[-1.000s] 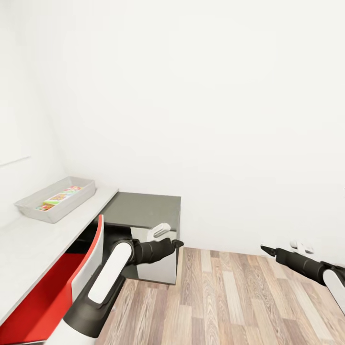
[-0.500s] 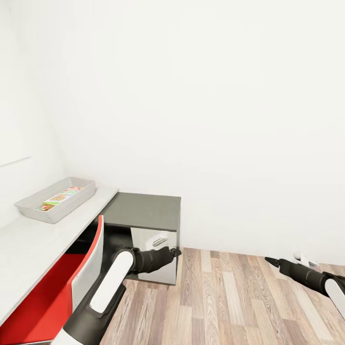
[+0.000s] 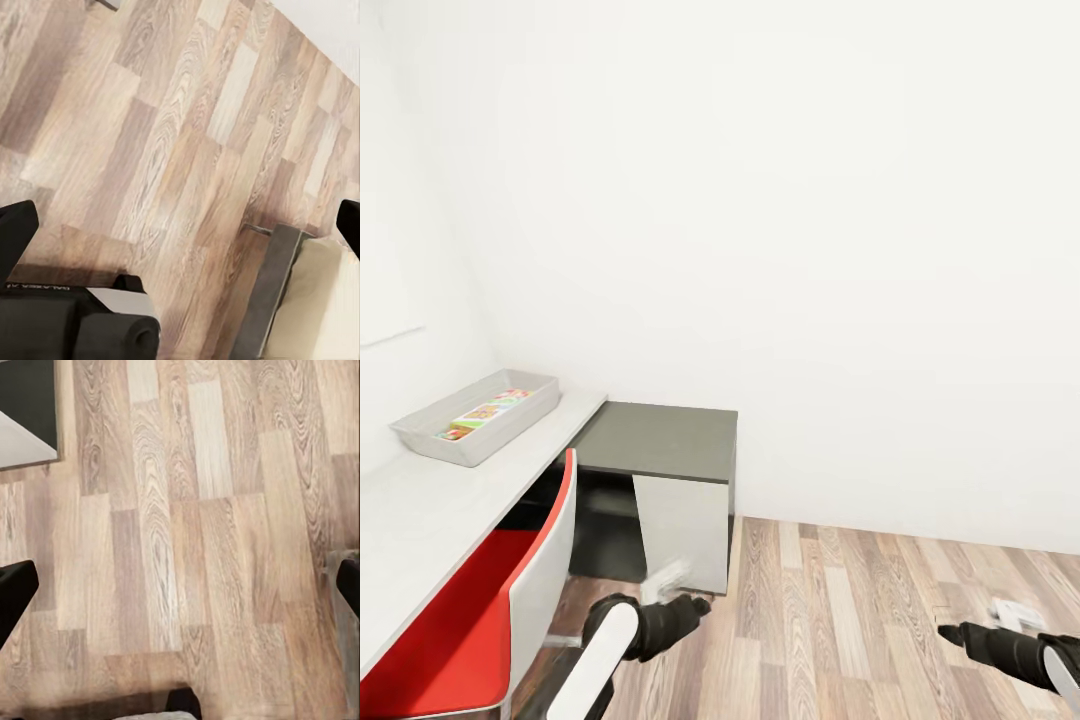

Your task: Put all the toys in the child's room - the three board games (two on the bed and one on the table), the two jigsaw puzzles on the table, and the tennis ball on the table - inside the toy box on the table in the child's room.

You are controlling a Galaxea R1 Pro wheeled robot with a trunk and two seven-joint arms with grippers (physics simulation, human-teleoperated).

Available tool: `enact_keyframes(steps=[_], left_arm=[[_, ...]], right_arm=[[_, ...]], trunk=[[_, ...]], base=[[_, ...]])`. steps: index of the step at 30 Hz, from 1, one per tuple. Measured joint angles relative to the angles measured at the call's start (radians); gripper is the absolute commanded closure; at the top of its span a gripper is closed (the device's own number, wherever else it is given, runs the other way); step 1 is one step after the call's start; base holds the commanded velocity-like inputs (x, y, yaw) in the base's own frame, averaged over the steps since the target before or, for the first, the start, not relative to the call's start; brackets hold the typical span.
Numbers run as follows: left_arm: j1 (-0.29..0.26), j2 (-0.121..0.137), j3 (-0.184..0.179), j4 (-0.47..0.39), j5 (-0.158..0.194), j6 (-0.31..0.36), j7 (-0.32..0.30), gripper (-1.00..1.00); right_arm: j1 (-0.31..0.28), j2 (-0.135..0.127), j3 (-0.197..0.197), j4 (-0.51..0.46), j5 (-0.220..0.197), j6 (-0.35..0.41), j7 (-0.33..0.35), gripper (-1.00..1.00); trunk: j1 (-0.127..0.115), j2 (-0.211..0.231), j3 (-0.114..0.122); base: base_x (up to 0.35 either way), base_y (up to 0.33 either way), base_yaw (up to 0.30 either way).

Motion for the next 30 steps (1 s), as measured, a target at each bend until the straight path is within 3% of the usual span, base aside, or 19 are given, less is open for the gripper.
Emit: enact_keyframes(steps=[6,7,13,14,18,25,30], left_arm=[[0.069,0.028,-0.002,0.130,-0.021,-0.096,-0.044,-1.00],[0.069,0.028,-0.002,0.131,-0.021,-0.098,-0.045,-1.00],[0.120,0.040,-0.006,0.328,-0.032,-0.198,-0.139,-1.00],[0.120,0.040,-0.006,0.330,-0.031,-0.198,-0.139,-1.00],[0.131,0.041,-0.008,0.453,-0.034,-0.231,-0.173,-1.00],[0.136,0.040,-0.009,0.582,-0.036,-0.249,-0.190,-1.00],[0.137,0.039,-0.009,0.653,-0.036,-0.255,-0.196,-1.00]], right_arm=[[0.005,0.033,0.001,0.147,0.120,-0.051,0.003,-1.00],[0.005,0.033,0.001,0.148,0.120,-0.051,0.003,-1.00],[0.007,0.086,0.003,0.379,0.242,-0.259,0.004,-1.00],[0.007,0.086,0.003,0.380,0.243,-0.260,0.004,-1.00],[0.006,0.111,0.007,0.517,0.336,-0.368,-0.004,-1.00],[0.007,0.132,0.006,0.632,0.415,-0.427,-0.010,-1.00],[0.007,0.154,0.005,0.677,0.437,-0.442,-0.011,-1.00]], trunk=[[0.000,0.000,0.000],[0.000,0.000,0.000],[0.000,0.000,0.000],[0.000,0.000,0.000],[0.000,0.000,0.000],[0.000,0.000,0.000],[0.000,0.000,0.000]], base=[[0.000,0.000,0.000],[0.000,0.000,0.000],[0.000,0.000,0.000],[0.000,0.000,0.000],[0.000,0.000,0.000],[0.000,0.000,0.000],[0.000,0.000,0.000]])
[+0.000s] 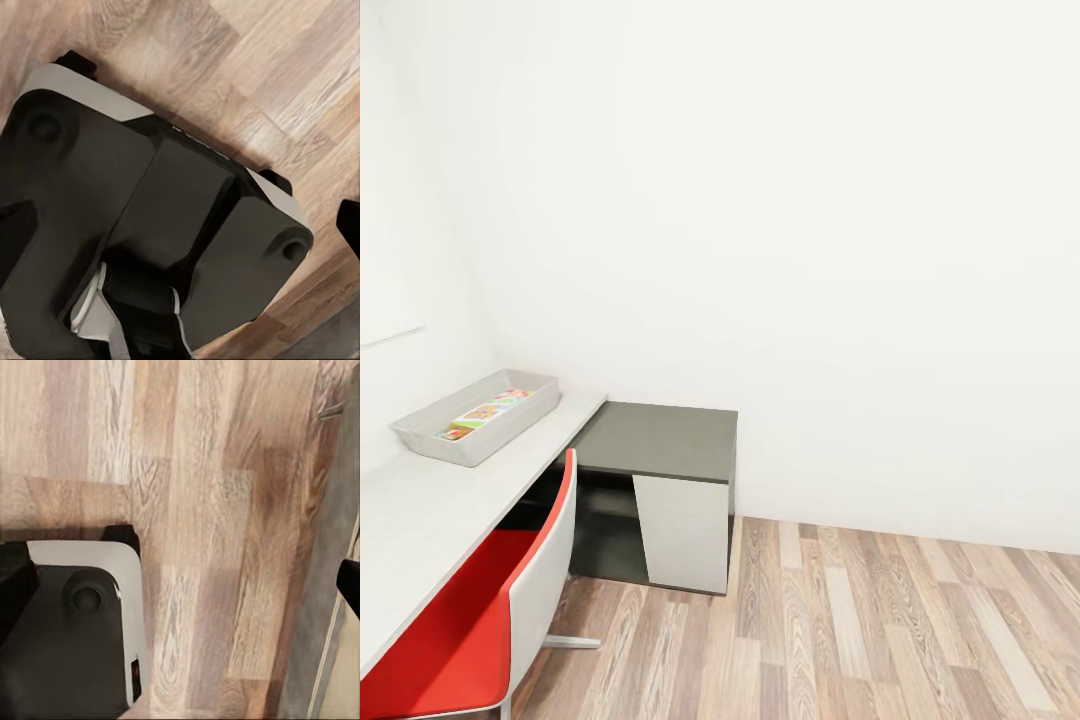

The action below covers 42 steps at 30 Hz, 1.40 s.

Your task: Put all the toys in the child's room - the three board games (two on the bed and one on the table), the two jigsaw puzzles on the table, and the tennis ball on the table - inside the toy box on the table in the child's room.

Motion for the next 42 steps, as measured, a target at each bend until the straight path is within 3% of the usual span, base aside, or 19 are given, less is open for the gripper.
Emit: enact_keyframes(steps=[11,17,22,29,36,42], left_arm=[[0.001,0.002,0.009,0.190,0.005,-0.062,-0.021,-1.00],[0.001,0.005,0.009,0.264,0.003,-0.104,-0.082,-1.00],[0.001,0.015,0.005,0.278,-0.001,-0.113,-0.097,-1.00],[0.004,0.062,0.007,0.307,-0.026,-0.127,-0.108,-1.00],[0.031,0.091,0.011,0.392,-0.031,-0.213,-0.112,-1.00],[0.084,0.095,0.010,0.427,-0.033,-0.258,-0.114,-1.00]], right_arm=[[0.058,0.041,0.001,0.066,0.066,-0.059,-0.030,-1.00],[0.093,0.067,0.001,0.075,0.123,-0.087,-0.061,-1.00],[0.100,0.072,0.001,0.077,0.136,-0.092,-0.068,-1.00],[0.105,0.079,0.001,0.078,0.143,-0.095,-0.073,-1.00],[0.108,0.095,0.000,0.082,0.143,-0.091,-0.074,-1.00],[0.108,0.151,-0.002,0.085,0.141,-0.094,-0.074,-1.00]], trunk=[[0.000,0.000,0.000],[0.000,0.000,0.000],[0.000,0.000,0.000],[0.000,0.000,0.000],[0.000,0.000,0.000],[0.000,0.000,0.000]], base=[[0.000,0.000,0.000],[0.000,0.000,0.000],[0.000,0.000,0.000],[0.000,0.000,0.000],[0.000,0.000,0.000],[0.000,0.000,0.000]])
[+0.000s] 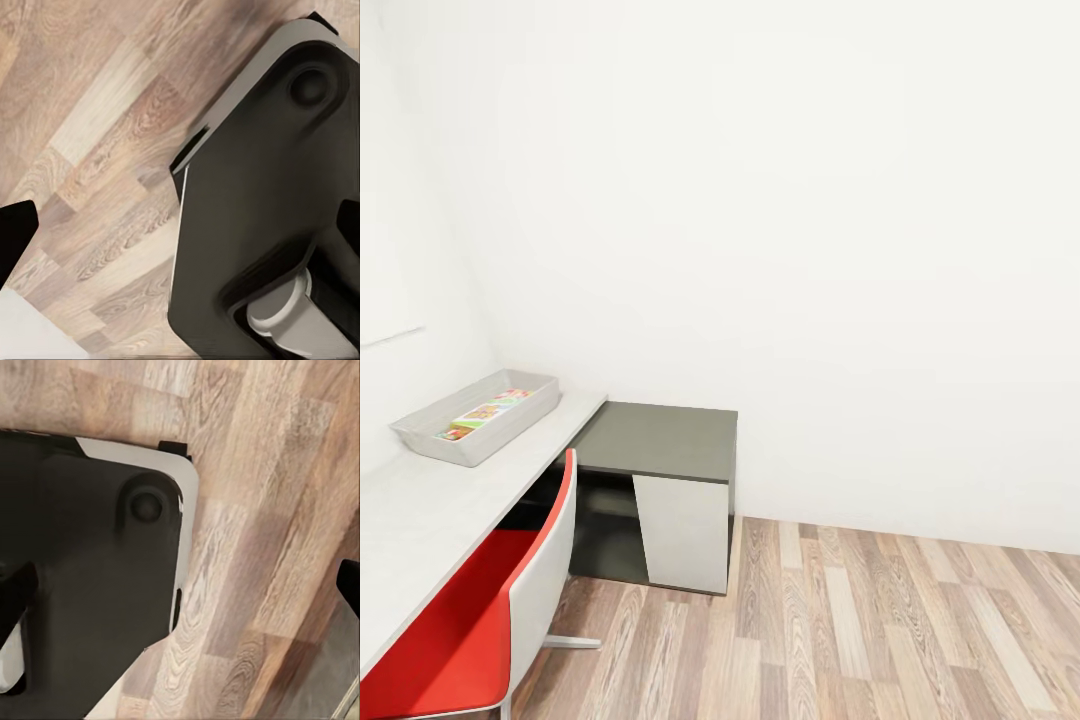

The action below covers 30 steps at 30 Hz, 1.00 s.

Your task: Put all the toys in the child's room - the three board games (two on the bed and one on the table), the two jigsaw puzzles on the table, and the tennis ball on the table - inside the toy box on the table in the child's room.

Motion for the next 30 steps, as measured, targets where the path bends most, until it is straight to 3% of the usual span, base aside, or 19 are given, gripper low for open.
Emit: enact_keyframes(steps=[2,6,13,30], left_arm=[[0.007,0.000,0.000,0.003,0.000,-0.003,0.000,-1.00],[0.027,0.000,-0.001,0.008,-0.001,-0.011,0.000,-1.00],[0.036,0.001,0.000,0.011,-0.002,-0.015,0.000,-1.00],[0.040,0.001,0.001,0.012,-0.002,-0.017,0.000,-1.00]], right_arm=[[0.000,0.012,0.000,0.000,0.001,0.000,0.000,-1.00],[0.000,0.064,-0.001,0.001,0.000,0.000,0.000,-1.00],[0.000,0.103,-0.001,0.001,0.000,0.000,0.000,-1.00],[0.000,0.113,-0.003,0.001,-0.001,-0.001,0.000,-1.00]], trunk=[[0.000,0.000,0.000],[0.000,0.000,0.000],[0.000,0.000,0.000],[0.000,0.000,0.000]], base=[[0.000,0.000,0.000],[0.000,0.000,0.000],[0.000,0.000,0.000],[0.000,0.000,0.000]])
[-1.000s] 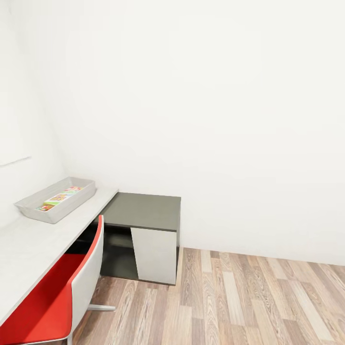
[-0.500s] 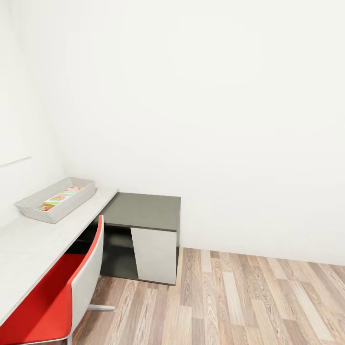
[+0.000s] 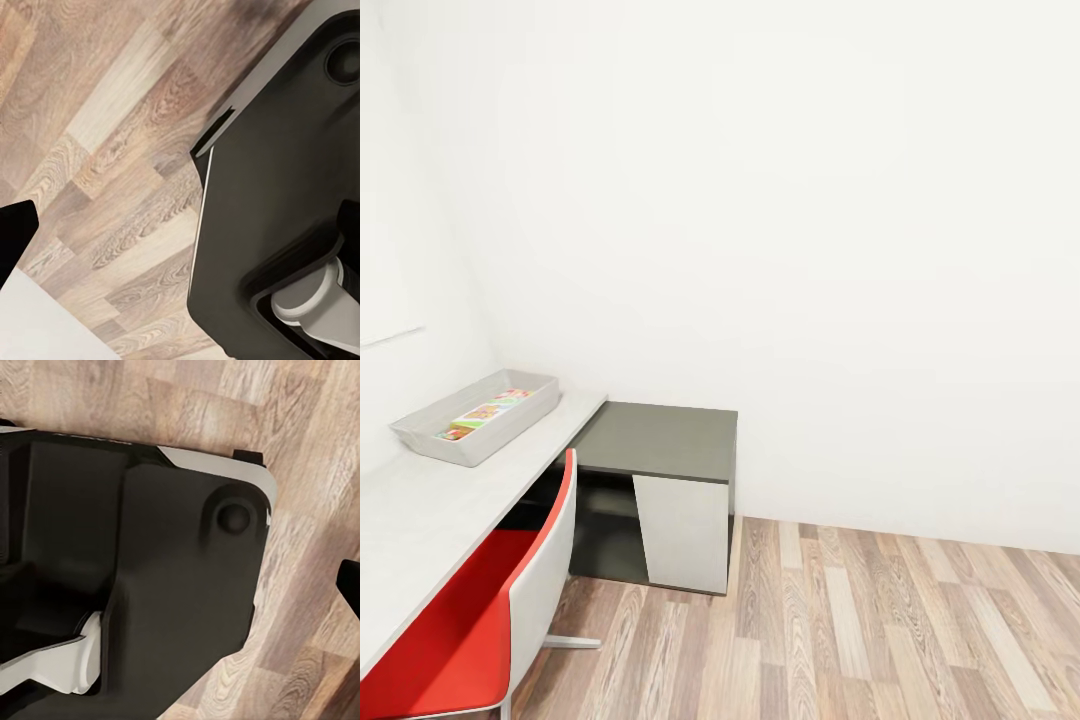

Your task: Put all the toys in the child's room - the three board games (two on the bed and one on the table), the two jigsaw puzzles on the table, and the tennis ball on the table - inside the toy box on the table in the child's room.

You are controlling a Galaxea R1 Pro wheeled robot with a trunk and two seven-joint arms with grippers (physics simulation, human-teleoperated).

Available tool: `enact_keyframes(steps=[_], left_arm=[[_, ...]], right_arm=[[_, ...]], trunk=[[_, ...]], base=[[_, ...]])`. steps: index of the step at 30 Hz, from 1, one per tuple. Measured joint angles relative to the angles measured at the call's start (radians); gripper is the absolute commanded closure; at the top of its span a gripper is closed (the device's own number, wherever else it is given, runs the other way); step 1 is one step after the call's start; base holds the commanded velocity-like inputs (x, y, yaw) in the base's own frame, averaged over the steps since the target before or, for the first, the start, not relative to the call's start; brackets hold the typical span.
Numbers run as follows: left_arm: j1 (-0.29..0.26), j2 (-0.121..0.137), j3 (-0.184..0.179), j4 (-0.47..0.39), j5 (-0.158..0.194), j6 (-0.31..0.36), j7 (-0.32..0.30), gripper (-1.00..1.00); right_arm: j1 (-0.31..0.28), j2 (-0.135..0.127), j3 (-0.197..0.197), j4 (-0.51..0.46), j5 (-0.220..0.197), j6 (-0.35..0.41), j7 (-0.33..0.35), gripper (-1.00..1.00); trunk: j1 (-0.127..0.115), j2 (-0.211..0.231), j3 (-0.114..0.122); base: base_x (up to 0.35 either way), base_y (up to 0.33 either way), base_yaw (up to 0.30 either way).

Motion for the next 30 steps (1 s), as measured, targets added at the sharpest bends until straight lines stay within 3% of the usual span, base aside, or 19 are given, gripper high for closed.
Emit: enact_keyframes(steps=[30], left_arm=[[0.000,0.000,0.000,0.000,0.000,0.000,0.000,-1.00]], right_arm=[[0.000,0.005,0.000,0.000,0.000,0.000,0.000,-1.00]], trunk=[[0.000,0.000,0.000]], base=[[0.000,0.000,0.000]])
